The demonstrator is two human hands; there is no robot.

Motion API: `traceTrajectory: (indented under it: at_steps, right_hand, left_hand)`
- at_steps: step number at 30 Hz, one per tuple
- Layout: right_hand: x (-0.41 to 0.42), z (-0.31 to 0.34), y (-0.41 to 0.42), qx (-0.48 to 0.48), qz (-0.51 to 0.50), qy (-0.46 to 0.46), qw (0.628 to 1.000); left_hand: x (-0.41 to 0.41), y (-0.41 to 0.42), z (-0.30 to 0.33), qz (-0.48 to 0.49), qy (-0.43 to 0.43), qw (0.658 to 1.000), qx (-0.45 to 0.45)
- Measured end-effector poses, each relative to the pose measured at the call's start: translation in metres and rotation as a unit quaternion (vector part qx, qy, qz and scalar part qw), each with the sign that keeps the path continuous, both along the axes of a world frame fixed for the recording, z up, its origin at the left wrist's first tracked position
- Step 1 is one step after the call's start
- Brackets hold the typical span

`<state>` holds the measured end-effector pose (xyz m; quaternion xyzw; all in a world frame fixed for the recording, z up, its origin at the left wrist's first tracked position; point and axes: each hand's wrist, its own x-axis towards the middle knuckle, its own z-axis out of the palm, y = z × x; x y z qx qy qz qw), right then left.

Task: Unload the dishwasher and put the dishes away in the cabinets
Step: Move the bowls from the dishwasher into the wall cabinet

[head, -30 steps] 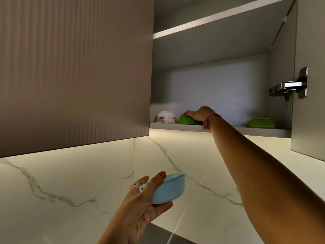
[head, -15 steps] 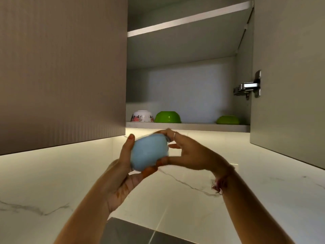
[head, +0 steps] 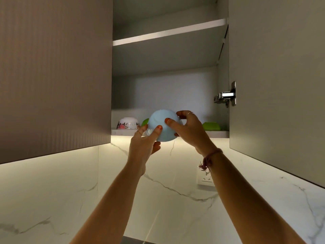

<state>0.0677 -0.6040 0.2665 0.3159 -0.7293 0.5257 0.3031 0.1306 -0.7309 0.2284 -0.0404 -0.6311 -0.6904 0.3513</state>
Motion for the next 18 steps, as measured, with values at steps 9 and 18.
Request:
traceTrajectory:
  at_steps: [9, 18]
  right_hand:
    - [-0.023, -0.017, 0.010, 0.072, -0.156, 0.106, 0.979]
    - [-0.019, -0.042, -0.004, 0.175, -0.377, 0.133, 0.900]
  left_hand:
    - [-0.046, 0.010, 0.015, -0.099, 0.001, 0.995, -0.013]
    - [-0.077, 0.024, 0.012, 0.172, 0.051, 0.947, -0.266]
